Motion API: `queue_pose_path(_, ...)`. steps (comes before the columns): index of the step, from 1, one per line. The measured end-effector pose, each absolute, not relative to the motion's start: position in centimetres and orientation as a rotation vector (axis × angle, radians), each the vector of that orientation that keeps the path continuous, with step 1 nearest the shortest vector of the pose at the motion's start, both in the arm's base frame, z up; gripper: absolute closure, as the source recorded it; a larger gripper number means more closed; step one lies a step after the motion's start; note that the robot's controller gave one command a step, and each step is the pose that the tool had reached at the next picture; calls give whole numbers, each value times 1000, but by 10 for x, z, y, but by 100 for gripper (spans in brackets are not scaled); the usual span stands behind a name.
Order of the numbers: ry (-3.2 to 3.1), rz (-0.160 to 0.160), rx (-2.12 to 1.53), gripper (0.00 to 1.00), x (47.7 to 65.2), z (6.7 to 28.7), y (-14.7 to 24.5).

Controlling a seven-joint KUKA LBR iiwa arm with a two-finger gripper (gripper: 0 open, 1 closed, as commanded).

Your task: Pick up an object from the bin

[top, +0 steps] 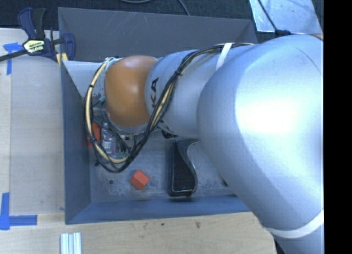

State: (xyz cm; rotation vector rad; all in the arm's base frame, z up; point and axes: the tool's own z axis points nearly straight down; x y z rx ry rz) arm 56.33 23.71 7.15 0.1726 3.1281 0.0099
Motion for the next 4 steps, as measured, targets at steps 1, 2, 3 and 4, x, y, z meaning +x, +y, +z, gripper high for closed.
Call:
queue_pose_path(1, 3128, 10, 173, 100, 563, 71, 237)
queue_pose_path(2, 3128, 10, 173, 100, 563, 71, 237)
queue_pose_path(3, 3128, 10, 174, 100, 563, 71, 237)
queue_pose_path(4, 3129, 10, 174, 100, 563, 71, 237)
